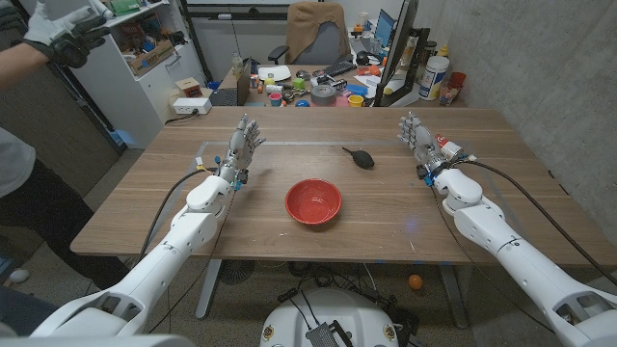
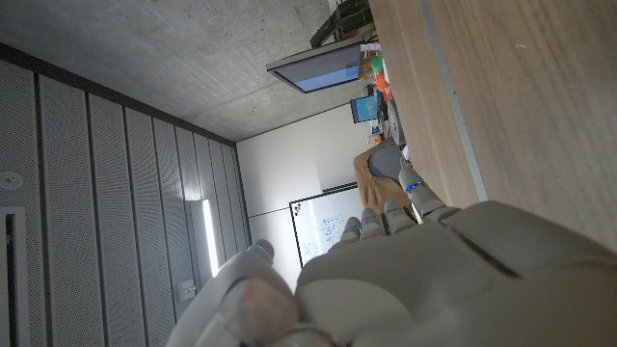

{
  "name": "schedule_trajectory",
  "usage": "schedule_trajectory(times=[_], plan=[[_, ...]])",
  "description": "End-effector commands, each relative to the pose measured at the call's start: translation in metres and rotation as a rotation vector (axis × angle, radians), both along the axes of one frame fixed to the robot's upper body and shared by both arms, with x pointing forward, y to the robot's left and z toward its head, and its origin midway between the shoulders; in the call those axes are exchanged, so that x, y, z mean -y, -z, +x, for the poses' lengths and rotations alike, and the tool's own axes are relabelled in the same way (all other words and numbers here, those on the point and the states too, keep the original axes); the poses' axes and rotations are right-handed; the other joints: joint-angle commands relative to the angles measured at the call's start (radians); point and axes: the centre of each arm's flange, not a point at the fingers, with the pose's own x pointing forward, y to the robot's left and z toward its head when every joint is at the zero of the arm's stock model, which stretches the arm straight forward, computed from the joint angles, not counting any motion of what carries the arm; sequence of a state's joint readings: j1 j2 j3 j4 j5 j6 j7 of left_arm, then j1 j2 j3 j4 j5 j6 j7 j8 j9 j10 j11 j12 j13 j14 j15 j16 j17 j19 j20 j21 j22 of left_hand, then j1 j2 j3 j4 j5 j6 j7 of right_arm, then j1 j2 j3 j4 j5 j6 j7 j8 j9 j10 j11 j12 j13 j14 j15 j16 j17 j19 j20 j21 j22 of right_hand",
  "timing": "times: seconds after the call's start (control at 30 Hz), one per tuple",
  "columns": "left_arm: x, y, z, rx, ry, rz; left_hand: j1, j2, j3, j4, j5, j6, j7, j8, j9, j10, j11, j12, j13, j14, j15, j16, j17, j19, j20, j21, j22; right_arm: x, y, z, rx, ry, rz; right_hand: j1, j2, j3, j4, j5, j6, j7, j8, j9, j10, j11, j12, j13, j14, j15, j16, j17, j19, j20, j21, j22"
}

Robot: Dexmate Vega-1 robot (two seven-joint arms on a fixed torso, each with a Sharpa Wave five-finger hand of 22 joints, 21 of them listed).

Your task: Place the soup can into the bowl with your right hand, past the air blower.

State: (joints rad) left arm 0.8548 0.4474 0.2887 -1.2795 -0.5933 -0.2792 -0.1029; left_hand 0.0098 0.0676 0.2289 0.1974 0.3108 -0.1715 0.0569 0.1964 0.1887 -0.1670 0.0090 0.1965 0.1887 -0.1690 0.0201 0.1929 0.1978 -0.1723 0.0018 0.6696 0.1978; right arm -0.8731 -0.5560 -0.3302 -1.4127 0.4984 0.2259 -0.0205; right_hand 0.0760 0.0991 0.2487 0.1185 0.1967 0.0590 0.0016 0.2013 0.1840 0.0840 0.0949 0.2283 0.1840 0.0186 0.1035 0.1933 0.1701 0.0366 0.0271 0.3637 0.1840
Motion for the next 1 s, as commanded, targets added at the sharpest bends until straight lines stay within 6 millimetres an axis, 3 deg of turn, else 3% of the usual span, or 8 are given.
schedule_trajectory(times=[0.03, 0.23, 0.5, 1.0], plan=[[-0.001, -0.001, 0.001, 0.004, 0.007, 0.000, -0.007, 0.111, 0.002, -0.004, 0.008, -0.235, -0.006, 0.003, 0.002, -0.235, -0.002, 0.010, 0.004, -0.165, 0.001, 0.009, 0.004, -0.118, 0.011, 0.004, 0.004, 0.005, -0.022, -0.014, 0.042, 0.064, -0.111, 0.016, 0.011, 0.005, -0.009, -0.001, 0.007, -0.006, 0.005, 0.002, 0.010, 0.001, 0.006, 0.003, 0.010, 0.001, 0.009, 0.004, 0.002, 0.011, -0.005, 0.004], [-0.001, -0.001, -0.001, 0.008, 0.010, 0.001, -0.007, 0.110, 0.002, -0.005, 0.008, -0.234, -0.007, 0.003, 0.002, -0.233, 0.001, 0.012, 0.004, -0.165, 0.002, 0.009, 0.004, -0.120, 0.013, 0.002, 0.004, 0.008, -0.036, -0.024, 0.066, 0.109, -0.168, 0.029, 0.019, 0.015, -0.016, -0.002, 0.014, -0.009, 0.006, 0.002, 0.018, 0.001, 0.007, 0.003, 0.020, -0.001, 0.008, 0.004, 0.004, 0.014, -0.007, 0.004], [-0.002, -0.001, -0.002, 0.013, 0.012, 0.002, -0.007, 0.109, 0.001, -0.005, 0.008, -0.232, -0.006, 0.003, 0.002, -0.227, -0.001, 0.014, 0.004, -0.163, 0.003, 0.010, 0.003, -0.119, 0.017, 0.002, 0.003, 0.009, -0.059, -0.041, 0.123, 0.212, -0.300, 0.074, 0.042, 0.045, -0.043, -0.005, 0.051, -0.010, 0.015, 0.002, 0.049, 0.000, 0.015, 0.003, 0.038, -0.007, 0.005, 0.004, 0.008, 0.015, -0.012, 0.005], [-0.002, 0.000, -0.002, 0.013, 0.019, 0.004, -0.006, 0.107, 0.001, -0.006, 0.009, -0.230, -0.005, 0.002, 0.002, -0.224, 0.000, 0.015, 0.004, -0.161, 0.003, 0.011, 0.003, -0.118, 0.021, 0.002, 0.003, 0.008, -0.111, -0.072, 0.222, 0.419, -0.546, 0.116, 0.048, 0.070, -0.070, -0.005, 0.079, -0.017, 0.018, 0.002, 0.064, -0.009, 0.016, 0.003, 0.038, -0.014, -0.003, 0.004, 0.000, 0.014, -0.022, 0.005]])
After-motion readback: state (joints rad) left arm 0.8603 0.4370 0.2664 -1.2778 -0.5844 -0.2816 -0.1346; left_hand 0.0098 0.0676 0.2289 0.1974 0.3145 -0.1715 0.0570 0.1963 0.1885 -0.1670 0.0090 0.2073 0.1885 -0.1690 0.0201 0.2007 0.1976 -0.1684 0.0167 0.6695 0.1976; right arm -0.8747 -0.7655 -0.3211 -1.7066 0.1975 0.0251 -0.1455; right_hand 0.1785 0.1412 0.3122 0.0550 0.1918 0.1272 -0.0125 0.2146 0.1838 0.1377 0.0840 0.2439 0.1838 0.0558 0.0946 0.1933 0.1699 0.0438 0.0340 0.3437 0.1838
